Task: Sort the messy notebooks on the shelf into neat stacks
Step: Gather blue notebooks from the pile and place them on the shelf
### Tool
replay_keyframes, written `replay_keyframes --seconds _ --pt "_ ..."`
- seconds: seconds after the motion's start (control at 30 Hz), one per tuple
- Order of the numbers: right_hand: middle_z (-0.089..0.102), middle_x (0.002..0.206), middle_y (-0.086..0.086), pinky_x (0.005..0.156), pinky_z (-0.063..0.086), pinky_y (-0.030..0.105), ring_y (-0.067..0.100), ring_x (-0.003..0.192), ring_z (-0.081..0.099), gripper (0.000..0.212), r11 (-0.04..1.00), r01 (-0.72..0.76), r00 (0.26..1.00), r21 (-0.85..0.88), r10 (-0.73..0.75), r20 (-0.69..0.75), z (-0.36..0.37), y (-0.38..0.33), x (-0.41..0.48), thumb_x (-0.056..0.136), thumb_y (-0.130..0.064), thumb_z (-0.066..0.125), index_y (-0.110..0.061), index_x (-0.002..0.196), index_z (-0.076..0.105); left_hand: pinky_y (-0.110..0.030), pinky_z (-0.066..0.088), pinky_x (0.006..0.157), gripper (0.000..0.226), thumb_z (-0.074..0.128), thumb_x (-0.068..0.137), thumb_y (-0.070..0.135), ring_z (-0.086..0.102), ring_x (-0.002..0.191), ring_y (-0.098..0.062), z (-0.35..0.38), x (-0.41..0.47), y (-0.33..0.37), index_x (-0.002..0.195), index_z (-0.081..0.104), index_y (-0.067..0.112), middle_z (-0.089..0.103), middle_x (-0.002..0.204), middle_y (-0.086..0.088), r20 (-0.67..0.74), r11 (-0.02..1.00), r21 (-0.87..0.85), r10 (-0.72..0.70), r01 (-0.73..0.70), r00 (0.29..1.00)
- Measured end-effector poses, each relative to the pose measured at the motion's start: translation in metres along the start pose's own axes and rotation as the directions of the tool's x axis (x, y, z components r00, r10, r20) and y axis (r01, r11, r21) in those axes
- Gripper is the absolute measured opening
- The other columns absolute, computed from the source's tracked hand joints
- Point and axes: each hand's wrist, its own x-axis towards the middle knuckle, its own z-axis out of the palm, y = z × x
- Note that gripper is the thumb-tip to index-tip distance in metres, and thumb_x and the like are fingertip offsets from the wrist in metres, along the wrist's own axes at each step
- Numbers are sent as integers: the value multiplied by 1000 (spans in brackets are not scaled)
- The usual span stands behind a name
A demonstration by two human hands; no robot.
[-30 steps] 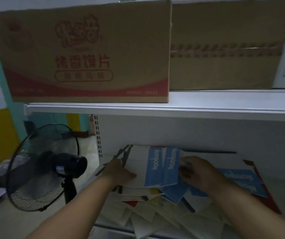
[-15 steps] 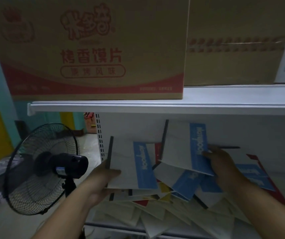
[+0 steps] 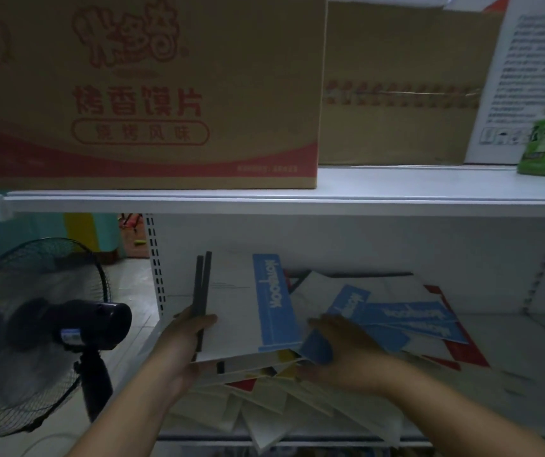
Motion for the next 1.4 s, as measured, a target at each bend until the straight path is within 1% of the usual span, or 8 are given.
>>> replay_keyframes --seconds 0.1,0.27,0.5,0.63,0.77,0.93,1.07,1.4 --pt "20 155 -3 115 22 39 20 142 18 66 987 44 997 -156 -54 -58 5 -9 -4 88 -57 50 -28 144 30 -39 53 67 26 49 92 6 60 92 -34 -9 -3 2 111 59 21 65 103 -15 15 999 32 -19 18 1000" --pt "55 130 4 95 42 27 17 113 52 30 996 56 961 75 -34 -274 -4 -7 -18 98 -26 42 -15 121 57 -39 52 64 29 46 92 4 61 90 -36 -25 -16 6 116 58 15 65 103 -17 -14 998 68 -9 10 1000" --pt "61 108 -14 87 45 19 -2 104 58 22 802 475 614 363 -7 -789 -21 26 -29 93 -29 51 -25 110 65 -40 51 65 26 45 92 2 60 85 -36 -15 -44 11 112 60 11 67 97 -18 -50 989 146 10 -2 999" --pt "64 114 -11 100 41 15 -11 117 50 38 755 643 581 128 -373 -723 -13 47 -56 92 -52 46 -26 109 69 -45 54 66 21 50 94 13 64 74 -34 43 -52 -5 110 60 2 68 85 -18 -12 984 179 -23 25 1000" --pt "53 130 -23 107 29 11 -4 134 36 42 780 617 673 104 -454 -584 -18 98 -102 90 -56 44 -28 114 65 -38 51 78 29 61 90 25 69 84 -23 128 -59 -36 112 63 6 73 90 -11 91 970 240 -49 26 995" --pt "28 145 -19 107 27 14 -5 136 27 58 780 327 779 533 97 -620 -49 186 -177 75 -49 71 -42 126 44 -27 50 60 15 49 93 2 64 75 -23 250 -82 -84 104 59 6 69 86 -11 268 955 296 -105 22 958" --pt "54 121 -8 75 48 13 4 96 58 50 391 149 788 908 509 -348 -73 261 -230 89 5 55 -16 132 40 -28 53 65 24 47 92 -1 67 87 -24 356 -101 -146 112 55 11 69 101 -11 416 957 288 -157 34 896" --pt "66 87 -1 76 52 41 23 77 63 38 213 -1 482 977 856 -186 -71 439 -349 85 16 45 -7 113 58 -30 52 54 35 44 86 -3 66 78 -33 552 -156 -257 120 51 3 67 102 -19 553 893 363 -437 268 710"
